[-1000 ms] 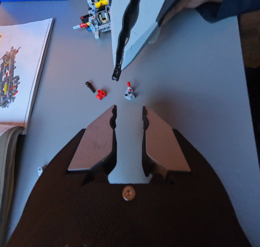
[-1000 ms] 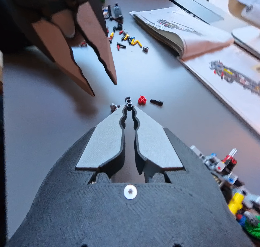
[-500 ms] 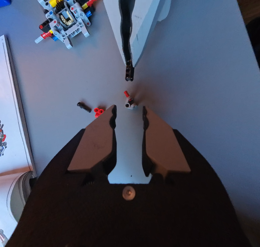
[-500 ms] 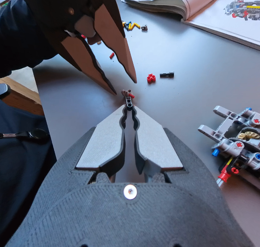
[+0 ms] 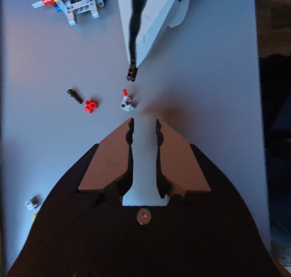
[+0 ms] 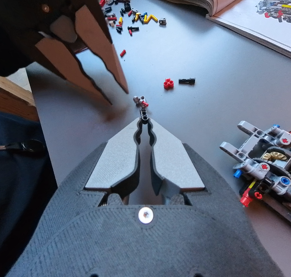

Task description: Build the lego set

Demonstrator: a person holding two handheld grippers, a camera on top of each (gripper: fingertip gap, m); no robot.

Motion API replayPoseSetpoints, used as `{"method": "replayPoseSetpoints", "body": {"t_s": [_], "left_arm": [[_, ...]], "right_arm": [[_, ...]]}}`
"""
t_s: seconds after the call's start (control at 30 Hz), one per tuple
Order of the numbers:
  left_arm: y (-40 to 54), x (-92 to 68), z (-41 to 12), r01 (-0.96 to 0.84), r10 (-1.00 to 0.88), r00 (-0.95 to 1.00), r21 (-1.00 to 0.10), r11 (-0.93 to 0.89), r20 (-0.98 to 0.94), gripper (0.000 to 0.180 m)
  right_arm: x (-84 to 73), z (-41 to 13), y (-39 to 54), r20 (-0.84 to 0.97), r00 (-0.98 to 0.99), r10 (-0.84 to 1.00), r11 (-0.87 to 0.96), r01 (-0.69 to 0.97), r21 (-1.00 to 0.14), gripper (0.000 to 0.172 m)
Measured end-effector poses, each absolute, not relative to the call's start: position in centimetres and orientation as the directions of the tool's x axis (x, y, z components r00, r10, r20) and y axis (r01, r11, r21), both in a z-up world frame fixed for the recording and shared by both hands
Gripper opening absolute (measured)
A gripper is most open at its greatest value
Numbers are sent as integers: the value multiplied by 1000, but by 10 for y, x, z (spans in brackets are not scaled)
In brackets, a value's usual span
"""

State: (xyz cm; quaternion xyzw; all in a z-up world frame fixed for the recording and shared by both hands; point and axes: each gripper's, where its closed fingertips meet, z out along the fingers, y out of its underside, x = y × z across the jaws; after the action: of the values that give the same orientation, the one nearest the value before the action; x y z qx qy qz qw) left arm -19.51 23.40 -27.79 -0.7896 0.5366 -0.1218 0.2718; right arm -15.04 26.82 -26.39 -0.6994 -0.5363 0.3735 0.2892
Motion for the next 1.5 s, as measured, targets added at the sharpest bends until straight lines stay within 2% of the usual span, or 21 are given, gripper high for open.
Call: {"method": "replayPoseSetpoints", "body": {"t_s": [0.1, 0.23, 0.63, 0.73, 0.83, 1.13, 1.5], "left_arm": [[248, -201, -278, -782, -920, 382, -561, -273, -85, 33], [247, -188, -287, -775, -965, 263, -595, -214, 4, 41], [210, -180, -283, -777, -985, 166, -610, -155, 40, 35], [226, -185, -279, -766, -977, 212, -623, -161, -8, 34], [249, -192, -277, -751, -956, 295, -618, -234, 3, 46], [246, -179, -286, -776, -987, 158, -616, -139, 23, 42], [224, -177, -286, -776, -982, 188, -609, -164, 25, 42]], "right_arm": [[-151, -265, 267, -210, 135, 968, -249, 541, -803, 4], [-151, -263, 257, -214, 70, 974, -217, 547, -809, 3], [-152, -267, 259, -226, 74, 971, -228, 565, -793, 3], [-152, -266, 260, -236, 76, 969, -237, 557, -796, 3], [-152, -265, 259, -238, 74, 968, -238, 554, -797, 3], [-153, -267, 256, -224, 61, 973, -218, 566, -795, 3], [-153, -266, 256, -233, 55, 971, -223, 565, -794, 3]]}}
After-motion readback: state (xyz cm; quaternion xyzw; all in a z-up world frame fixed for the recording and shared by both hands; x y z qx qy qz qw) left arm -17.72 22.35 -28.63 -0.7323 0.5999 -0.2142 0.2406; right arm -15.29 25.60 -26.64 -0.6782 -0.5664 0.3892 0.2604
